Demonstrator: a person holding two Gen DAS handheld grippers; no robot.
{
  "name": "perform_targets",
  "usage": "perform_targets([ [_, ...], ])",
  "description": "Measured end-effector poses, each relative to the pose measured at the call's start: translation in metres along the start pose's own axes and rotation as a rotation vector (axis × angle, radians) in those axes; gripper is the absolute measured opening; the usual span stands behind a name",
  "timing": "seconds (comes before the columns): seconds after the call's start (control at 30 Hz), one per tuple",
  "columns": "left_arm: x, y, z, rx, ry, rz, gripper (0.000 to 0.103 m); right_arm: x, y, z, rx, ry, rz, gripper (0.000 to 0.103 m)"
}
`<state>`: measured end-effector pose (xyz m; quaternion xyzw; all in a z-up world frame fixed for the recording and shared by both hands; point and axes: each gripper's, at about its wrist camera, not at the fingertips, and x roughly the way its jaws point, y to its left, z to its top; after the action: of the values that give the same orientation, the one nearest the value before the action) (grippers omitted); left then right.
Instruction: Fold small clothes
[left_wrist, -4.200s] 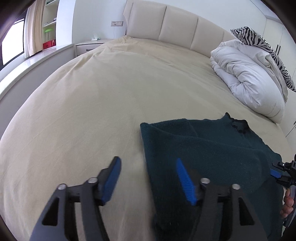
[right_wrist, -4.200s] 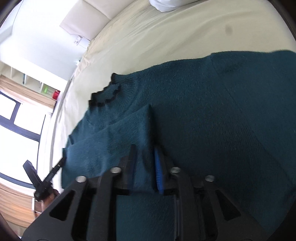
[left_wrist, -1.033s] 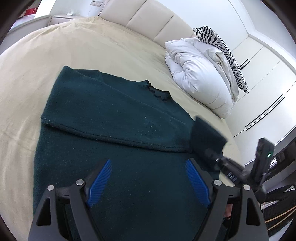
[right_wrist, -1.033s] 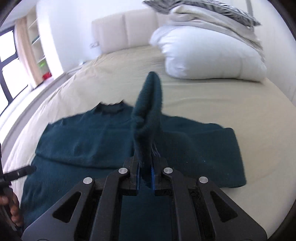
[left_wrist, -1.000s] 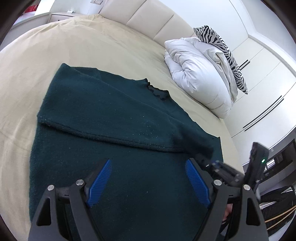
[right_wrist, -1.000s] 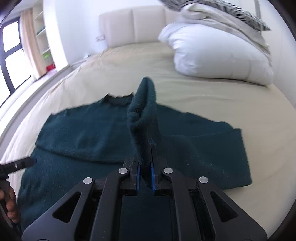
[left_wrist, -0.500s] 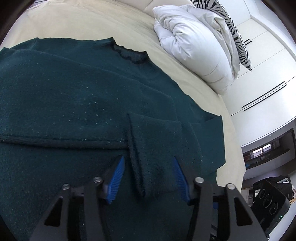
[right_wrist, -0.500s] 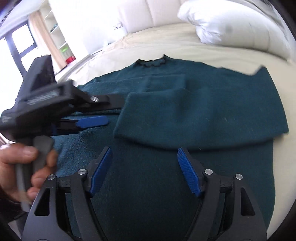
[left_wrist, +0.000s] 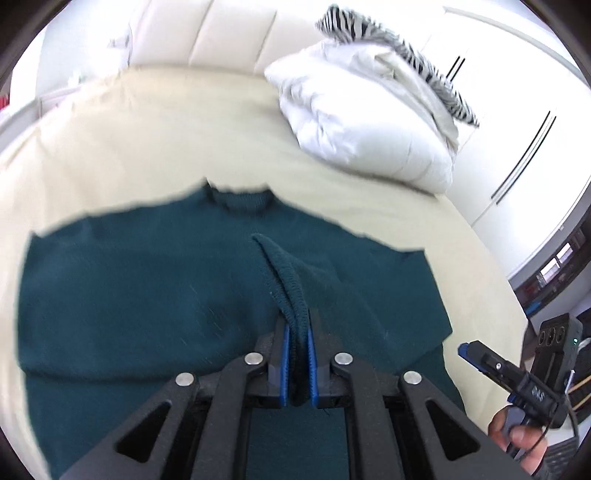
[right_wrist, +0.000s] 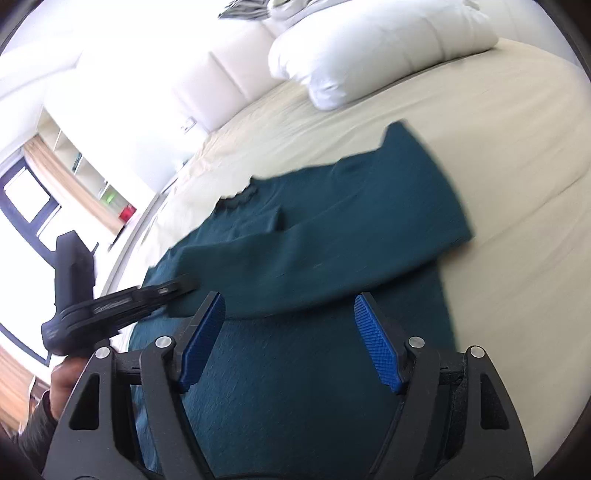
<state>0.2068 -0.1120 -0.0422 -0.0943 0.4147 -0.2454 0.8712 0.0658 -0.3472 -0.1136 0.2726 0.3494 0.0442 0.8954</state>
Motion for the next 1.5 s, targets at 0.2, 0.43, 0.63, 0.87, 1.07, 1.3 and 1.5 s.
perform_targets([
  [0.2,-0.009,0.048,0.02,0.011,-0.07,0.084,0.009,0.001,-0.036,0.045,0.06,-0.04,-0.081,0.071],
  [0.43,0.022,0.087,0.013,-0.011,-0.012,0.139,0.01,0.044,-0.083,0.089,0.181,0.009,-0.135,0.071],
  [0.63,0.041,0.097,-0.009,-0.047,0.047,0.137,0.011,0.095,-0.086,0.112,0.165,0.07,-0.143,0.067],
  [0.87,0.041,0.093,-0.008,-0.046,0.033,0.11,0.011,0.144,-0.073,0.129,0.074,0.148,-0.231,0.011],
  [1.07,0.047,0.079,-0.005,0.002,0.006,0.114,0.011,0.135,-0.08,0.139,0.079,0.119,-0.259,0.005],
  [1.3,0.06,0.098,-0.01,-0.062,0.035,0.083,0.013,0.126,-0.131,0.137,0.198,0.072,-0.239,0.0],
  [1.5,0.058,0.097,-0.014,-0.065,0.034,0.084,0.013,0.082,-0.108,0.126,0.17,0.072,-0.174,0.06],
])
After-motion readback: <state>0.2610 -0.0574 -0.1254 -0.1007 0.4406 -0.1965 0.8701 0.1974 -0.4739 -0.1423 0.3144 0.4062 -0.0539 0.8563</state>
